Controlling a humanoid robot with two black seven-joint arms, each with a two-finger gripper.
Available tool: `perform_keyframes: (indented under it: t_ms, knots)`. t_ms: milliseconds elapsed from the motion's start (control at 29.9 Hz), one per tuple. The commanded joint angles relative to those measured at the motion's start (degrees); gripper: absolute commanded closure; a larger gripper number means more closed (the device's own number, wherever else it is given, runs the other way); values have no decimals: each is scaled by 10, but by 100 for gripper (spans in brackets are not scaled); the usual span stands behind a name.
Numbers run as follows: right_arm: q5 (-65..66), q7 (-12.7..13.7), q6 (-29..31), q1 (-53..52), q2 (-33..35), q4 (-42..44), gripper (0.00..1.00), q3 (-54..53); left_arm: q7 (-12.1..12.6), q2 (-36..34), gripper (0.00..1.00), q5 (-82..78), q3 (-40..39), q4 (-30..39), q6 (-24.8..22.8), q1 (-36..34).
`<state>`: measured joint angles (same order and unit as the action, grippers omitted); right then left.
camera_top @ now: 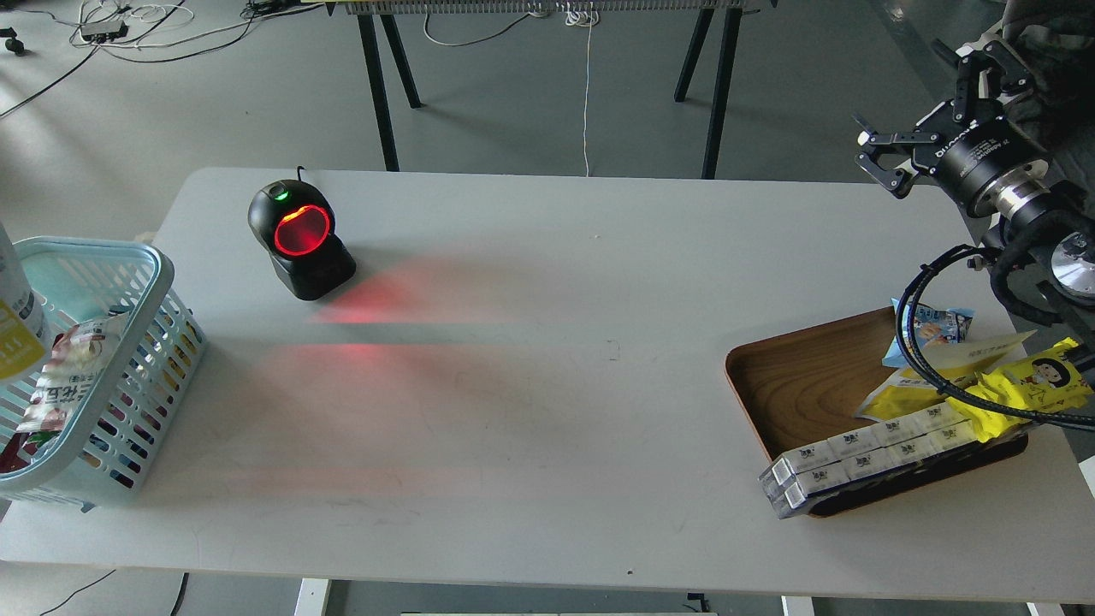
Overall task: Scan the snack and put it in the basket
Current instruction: 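Lower the packet into the blue basket and release it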
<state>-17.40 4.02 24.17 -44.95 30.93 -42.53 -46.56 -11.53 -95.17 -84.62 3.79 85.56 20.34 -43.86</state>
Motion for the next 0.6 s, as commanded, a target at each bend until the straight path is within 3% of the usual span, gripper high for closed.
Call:
perform_keyframes:
  t_ms: [0,401,502,568]
  knots:
    - [0,0,0,0,0,0,2,1,-1,17,98,2,33,-19,29,1]
    - [0,0,0,0,1,0,2,2,-3,45,96,23,107,-29,72,6]
    - [0,0,-1,0,0,0,2,3,-4,46,88,23,110,-29,73,6]
    - [0,0,-1,0,0,0,2,3,-5,46,76,23,110,-29,73,6]
